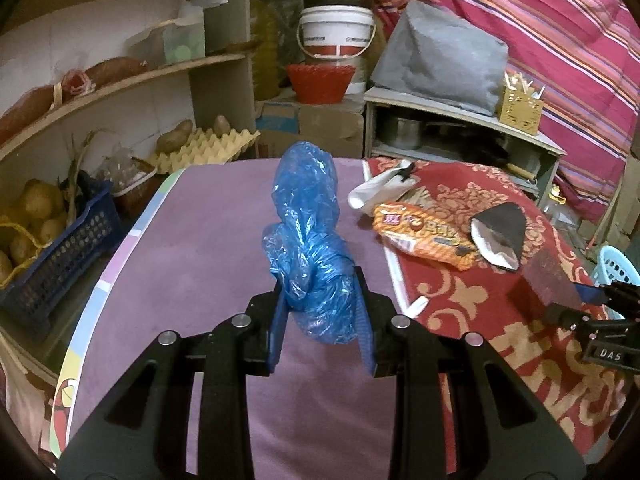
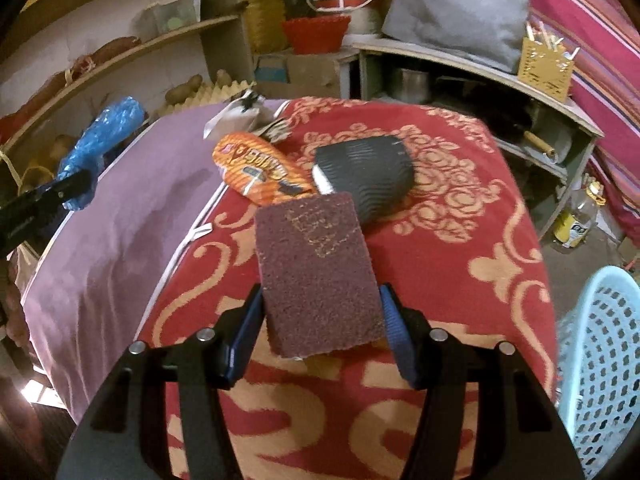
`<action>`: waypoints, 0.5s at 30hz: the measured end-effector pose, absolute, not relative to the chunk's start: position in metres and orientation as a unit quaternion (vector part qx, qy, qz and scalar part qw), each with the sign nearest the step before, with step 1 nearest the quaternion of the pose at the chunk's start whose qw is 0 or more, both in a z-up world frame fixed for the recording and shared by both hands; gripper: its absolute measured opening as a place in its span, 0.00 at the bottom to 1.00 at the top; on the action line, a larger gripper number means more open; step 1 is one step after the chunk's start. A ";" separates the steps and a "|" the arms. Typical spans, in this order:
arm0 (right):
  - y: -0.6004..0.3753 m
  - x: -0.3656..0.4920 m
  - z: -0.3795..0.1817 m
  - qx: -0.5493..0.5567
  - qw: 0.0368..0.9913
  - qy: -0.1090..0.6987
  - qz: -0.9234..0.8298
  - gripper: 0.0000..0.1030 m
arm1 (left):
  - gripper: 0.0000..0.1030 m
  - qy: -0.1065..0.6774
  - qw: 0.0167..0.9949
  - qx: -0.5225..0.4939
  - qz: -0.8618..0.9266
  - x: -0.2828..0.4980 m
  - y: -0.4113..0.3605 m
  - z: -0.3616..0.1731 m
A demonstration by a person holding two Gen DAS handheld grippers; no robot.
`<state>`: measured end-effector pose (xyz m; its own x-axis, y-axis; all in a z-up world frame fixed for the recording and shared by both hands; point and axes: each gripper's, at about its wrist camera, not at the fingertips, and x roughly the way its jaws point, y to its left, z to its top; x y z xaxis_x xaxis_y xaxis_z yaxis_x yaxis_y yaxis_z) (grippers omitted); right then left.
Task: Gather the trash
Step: 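Grasp the second maroon pad with the right gripper while the left gripper holds the blue bag, then carry the blue bag and maroon pad over the blue basket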
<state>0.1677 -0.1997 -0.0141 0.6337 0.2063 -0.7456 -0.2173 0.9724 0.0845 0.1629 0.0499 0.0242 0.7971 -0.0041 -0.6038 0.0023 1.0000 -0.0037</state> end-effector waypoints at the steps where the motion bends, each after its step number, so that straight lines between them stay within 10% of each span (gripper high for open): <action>1: -0.204 0.166 -0.012 -0.003 0.905 0.409 0.115 0.56 | 0.28 0.316 0.949 -0.002 -0.004 0.162 0.048 0.026; 15: -0.275 0.140 0.012 0.022 0.933 0.356 0.048 0.56 | 0.28 0.297 0.954 0.003 -0.043 0.154 -0.002 0.039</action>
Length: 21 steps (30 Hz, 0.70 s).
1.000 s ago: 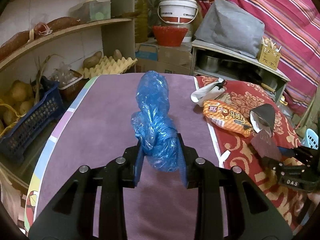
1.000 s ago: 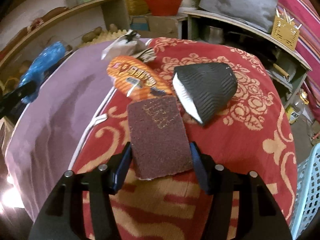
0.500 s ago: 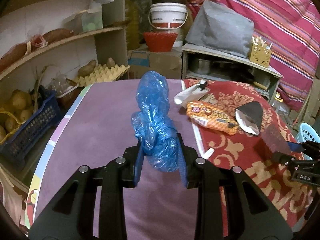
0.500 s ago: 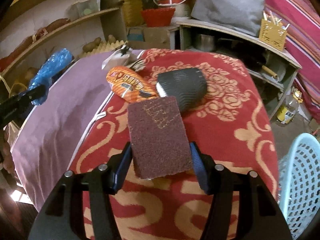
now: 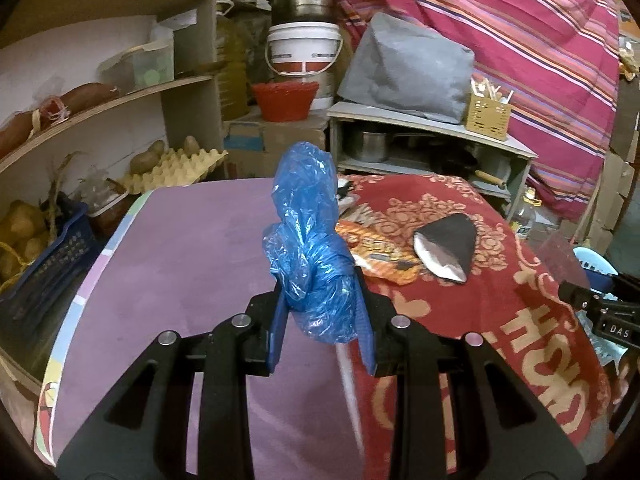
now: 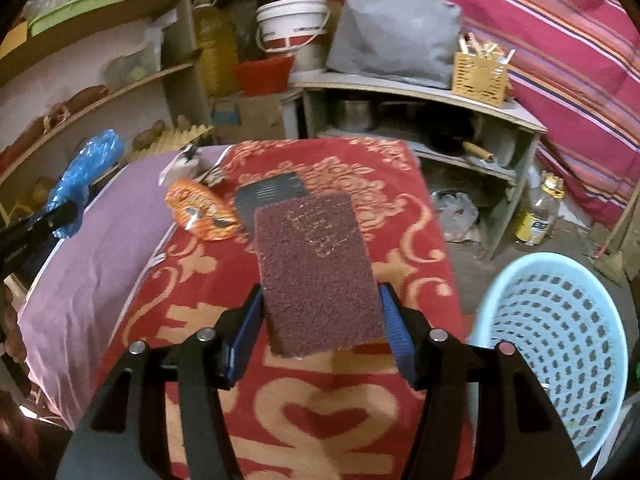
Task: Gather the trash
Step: 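Carry the blue bag and maroon pad over the blue basket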
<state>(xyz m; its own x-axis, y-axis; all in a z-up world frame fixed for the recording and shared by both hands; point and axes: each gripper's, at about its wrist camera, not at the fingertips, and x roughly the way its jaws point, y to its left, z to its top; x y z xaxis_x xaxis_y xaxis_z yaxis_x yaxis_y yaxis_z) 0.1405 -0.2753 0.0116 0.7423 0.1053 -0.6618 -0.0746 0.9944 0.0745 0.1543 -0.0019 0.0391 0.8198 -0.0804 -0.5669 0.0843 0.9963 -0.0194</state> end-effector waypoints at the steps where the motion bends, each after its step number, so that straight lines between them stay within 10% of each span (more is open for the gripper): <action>1: -0.279 0.139 0.012 0.023 0.934 0.354 0.045 0.56 | 0.28 0.296 0.954 0.003 -0.046 0.154 -0.005 0.040; 21: -0.402 0.094 0.024 0.069 0.944 0.319 -0.058 0.56 | 0.28 0.280 0.948 0.022 -0.147 0.153 -0.125 0.045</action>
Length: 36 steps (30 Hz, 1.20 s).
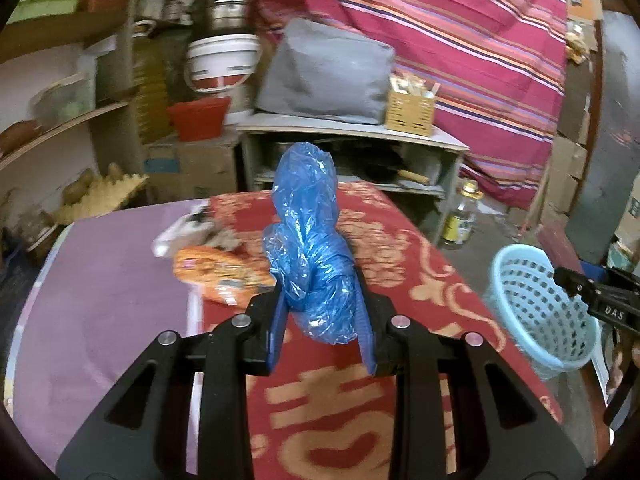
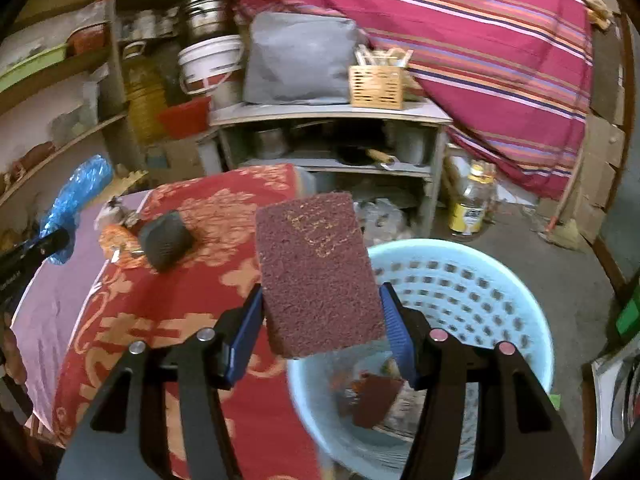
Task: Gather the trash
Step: 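Carry the blue bag and maroon pad over the blue basket, then open both grippers to drop the bag and pad into the basket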
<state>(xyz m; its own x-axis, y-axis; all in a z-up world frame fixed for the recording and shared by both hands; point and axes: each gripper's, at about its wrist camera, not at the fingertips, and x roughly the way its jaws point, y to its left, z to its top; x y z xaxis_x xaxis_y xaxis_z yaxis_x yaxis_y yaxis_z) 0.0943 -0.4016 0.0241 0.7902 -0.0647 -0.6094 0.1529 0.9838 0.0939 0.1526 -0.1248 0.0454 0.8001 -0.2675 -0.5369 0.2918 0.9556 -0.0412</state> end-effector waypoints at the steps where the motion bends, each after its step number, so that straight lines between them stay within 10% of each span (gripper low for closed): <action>1: -0.408 0.092 0.024 0.072 0.943 0.318 -0.063 0.56 | 0.28 0.280 0.947 0.024 -0.155 0.152 -0.136 0.044; 28: -0.527 0.054 -0.004 0.113 0.921 0.337 -0.162 0.56 | 0.30 0.304 0.892 0.094 -0.322 0.138 -0.351 -0.015; 36: -0.526 0.056 -0.006 0.112 0.921 0.337 -0.160 0.56 | 0.64 0.297 0.900 0.089 -0.306 0.138 -0.345 -0.009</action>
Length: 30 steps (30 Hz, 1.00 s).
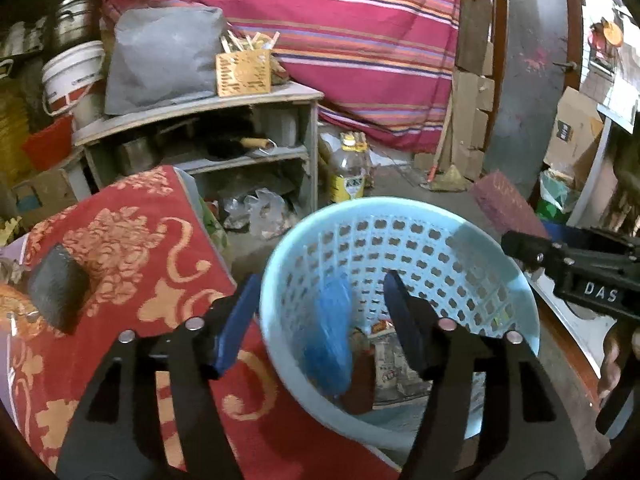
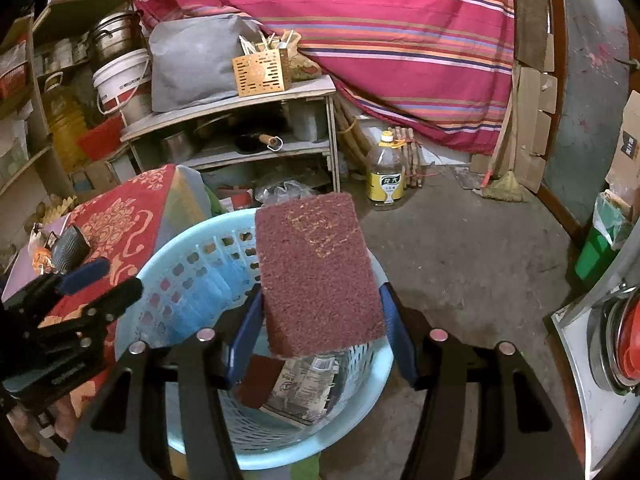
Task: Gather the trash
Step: 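Open both grippers to drop the bag and pad into the basket, then move both tools back over the table toward the remaining trash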
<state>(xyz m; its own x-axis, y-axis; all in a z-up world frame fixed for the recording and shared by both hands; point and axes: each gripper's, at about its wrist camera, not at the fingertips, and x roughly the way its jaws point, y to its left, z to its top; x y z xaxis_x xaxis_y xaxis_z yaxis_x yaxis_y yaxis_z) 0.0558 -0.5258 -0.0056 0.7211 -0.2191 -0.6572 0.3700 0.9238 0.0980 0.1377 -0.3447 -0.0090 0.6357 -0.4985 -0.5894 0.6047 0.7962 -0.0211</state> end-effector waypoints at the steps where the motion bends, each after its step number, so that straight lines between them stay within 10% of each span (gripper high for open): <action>1: -0.525 0.057 -0.005 0.112 0.921 0.338 -0.159 0.56 | 0.67 0.294 0.903 0.088 -0.301 0.138 -0.341 -0.007; 13: -0.496 0.077 -0.004 0.102 0.923 0.342 -0.147 0.57 | 0.87 0.274 0.934 0.062 -0.220 0.148 -0.269 0.021; 17: -0.484 0.085 -0.002 0.104 0.922 0.342 -0.151 0.74 | 0.92 0.267 0.942 0.043 -0.201 0.152 -0.241 0.033; 30: -0.411 0.111 0.017 0.080 0.935 0.325 -0.120 0.85 | 0.94 0.261 0.957 0.022 -0.122 0.156 -0.130 0.041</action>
